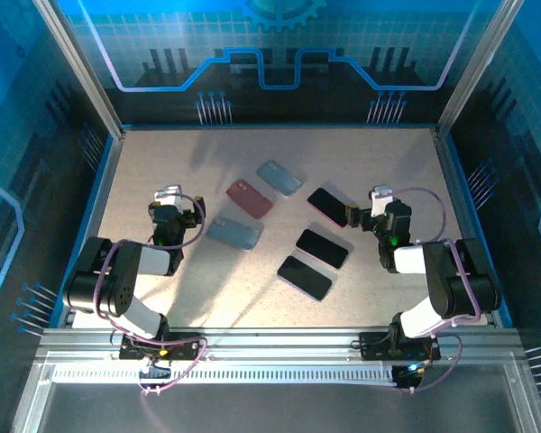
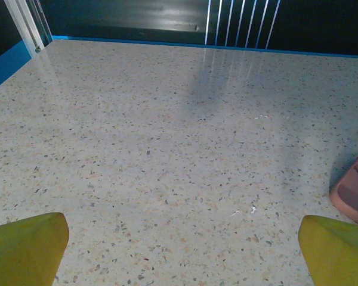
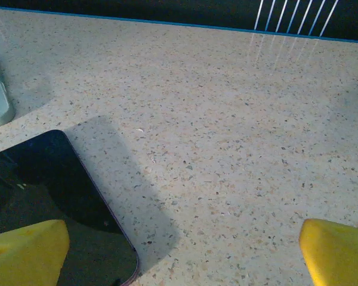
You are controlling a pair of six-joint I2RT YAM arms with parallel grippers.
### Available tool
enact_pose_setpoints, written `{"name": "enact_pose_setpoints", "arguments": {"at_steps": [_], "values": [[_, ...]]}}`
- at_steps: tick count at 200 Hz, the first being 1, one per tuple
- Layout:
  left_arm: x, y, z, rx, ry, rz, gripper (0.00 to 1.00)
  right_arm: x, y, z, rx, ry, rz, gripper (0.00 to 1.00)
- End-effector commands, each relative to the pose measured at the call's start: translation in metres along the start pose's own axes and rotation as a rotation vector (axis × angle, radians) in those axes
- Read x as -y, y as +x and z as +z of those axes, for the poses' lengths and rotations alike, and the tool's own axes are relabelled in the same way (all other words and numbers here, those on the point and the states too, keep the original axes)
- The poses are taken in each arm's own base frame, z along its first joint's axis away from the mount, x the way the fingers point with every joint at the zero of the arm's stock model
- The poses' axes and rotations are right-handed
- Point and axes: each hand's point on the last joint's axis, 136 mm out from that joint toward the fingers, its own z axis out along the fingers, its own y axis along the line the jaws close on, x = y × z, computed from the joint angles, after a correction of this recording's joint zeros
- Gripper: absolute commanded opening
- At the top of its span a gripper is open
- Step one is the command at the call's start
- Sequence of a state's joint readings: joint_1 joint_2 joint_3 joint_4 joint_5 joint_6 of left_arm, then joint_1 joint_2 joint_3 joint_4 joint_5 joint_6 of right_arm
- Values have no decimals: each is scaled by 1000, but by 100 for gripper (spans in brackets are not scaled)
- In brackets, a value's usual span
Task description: Put the phone into the phone case
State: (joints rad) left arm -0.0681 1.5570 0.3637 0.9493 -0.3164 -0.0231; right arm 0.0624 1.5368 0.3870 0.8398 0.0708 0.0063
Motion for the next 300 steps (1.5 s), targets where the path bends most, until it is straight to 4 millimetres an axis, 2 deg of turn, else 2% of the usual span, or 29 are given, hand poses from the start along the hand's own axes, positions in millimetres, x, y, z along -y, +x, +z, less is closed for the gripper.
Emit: {"name": "enact_pose_setpoints", "arguments": {"at_steps": [1,222,229,238,247,259,271,290,300], "values": [[-1,-5,0,23,8,4,99,1,-15,2,50,4,-17,100],[-1,-5,1,20,16,-3,100,-2,-16,2,51,-22,-18,100],[-1,-4,1,18,16,-3,96,-2,-15,2,50,-20,-18,100],[-6,-11,-1,37,-26,-2,90,2,-18,1,58,8,-11,100],[-3,-16,-7,43,-4,-6,83,4,-25,-4,65,23,-12,100],[-4,-31,-18,68,-65,31,82,0,-33,-13,30,31,-40,99],[-2,-52,-32,88,-97,44,82,-6,-51,-20,11,53,-69,98],[10,-78,-52,59,-17,-64,81,-23,-70,-29,-21,61,-109,98],[12,-82,-59,12,-14,-123,79,-32,-71,-30,-65,64,-127,98]]}}
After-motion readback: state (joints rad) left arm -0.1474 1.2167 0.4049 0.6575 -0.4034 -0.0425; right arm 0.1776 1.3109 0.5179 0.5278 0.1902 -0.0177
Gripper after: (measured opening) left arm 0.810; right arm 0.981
